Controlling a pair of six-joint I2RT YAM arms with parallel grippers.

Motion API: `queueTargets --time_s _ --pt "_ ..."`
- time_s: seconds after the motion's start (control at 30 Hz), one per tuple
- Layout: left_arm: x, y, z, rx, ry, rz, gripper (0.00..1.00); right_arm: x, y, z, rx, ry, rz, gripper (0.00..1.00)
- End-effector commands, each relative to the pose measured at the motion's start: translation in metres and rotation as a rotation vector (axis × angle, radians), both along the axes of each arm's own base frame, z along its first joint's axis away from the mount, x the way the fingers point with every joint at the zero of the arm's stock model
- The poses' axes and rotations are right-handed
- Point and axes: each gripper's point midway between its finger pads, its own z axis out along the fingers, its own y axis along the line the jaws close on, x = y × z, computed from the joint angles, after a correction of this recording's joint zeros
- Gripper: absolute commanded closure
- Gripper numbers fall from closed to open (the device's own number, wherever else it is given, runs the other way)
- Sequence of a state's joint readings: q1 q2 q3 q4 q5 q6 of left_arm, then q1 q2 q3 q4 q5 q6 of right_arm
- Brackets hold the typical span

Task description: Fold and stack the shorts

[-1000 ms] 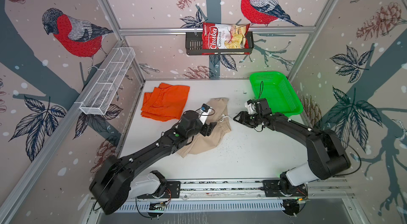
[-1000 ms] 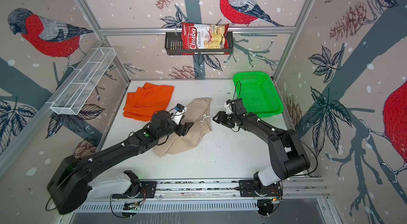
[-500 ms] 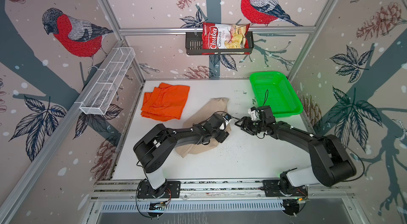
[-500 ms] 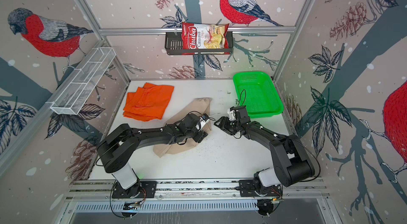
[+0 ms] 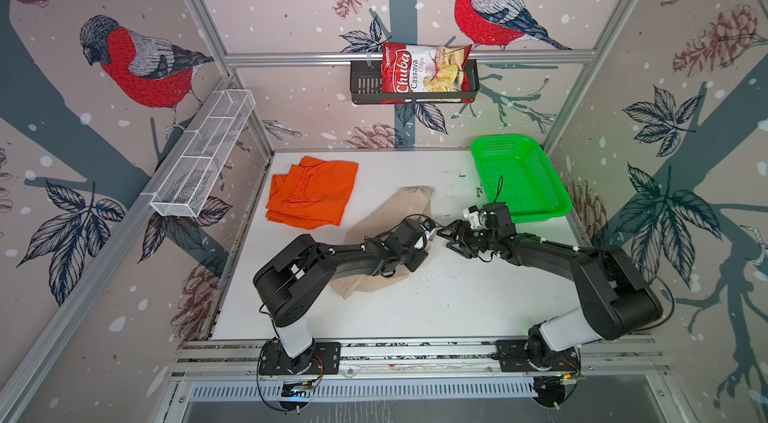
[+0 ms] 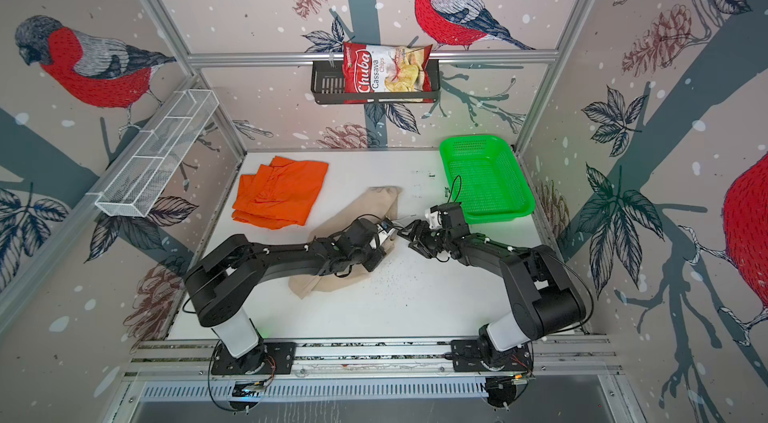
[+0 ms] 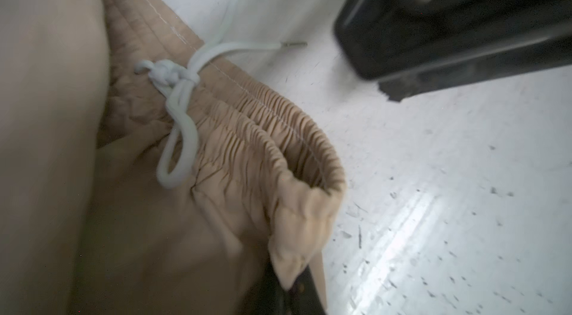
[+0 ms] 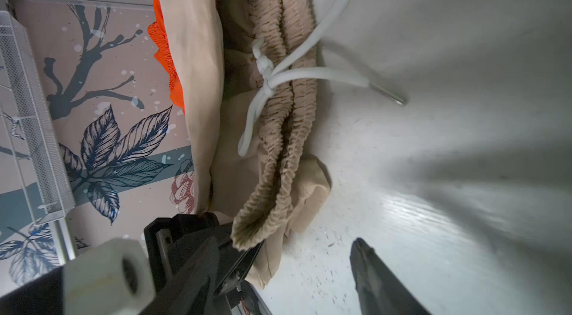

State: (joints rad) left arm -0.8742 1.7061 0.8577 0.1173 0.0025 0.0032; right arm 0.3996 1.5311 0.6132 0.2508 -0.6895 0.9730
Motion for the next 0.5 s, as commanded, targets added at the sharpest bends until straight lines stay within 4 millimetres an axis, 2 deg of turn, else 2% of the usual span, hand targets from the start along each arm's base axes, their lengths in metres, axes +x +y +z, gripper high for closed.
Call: queueTargets --time_s 0.0,0.17,0.3,0.47 --pt "-0.005 -0.017 0.025 -0.126 -0.051 -0.075 0.99 0.006 0.021 0.022 0.128 -0.014 0.019 0.3" --pt "-0.011 -0.016 0.022 -0.105 -0.051 -0.119 0.98 0.002 0.045 0.03 0.2 0.007 0.069 0.3" --pt "-0.012 -0.016 0.022 -0.102 -0.067 -0.135 0.96 -0.007 0.056 0.023 0.198 0.04 0.099 0.3" --pt "-0.013 -0.014 0.028 -0.11 -0.094 -0.147 0.95 -0.008 0.058 0.008 0.176 0.068 0.1 0.33"
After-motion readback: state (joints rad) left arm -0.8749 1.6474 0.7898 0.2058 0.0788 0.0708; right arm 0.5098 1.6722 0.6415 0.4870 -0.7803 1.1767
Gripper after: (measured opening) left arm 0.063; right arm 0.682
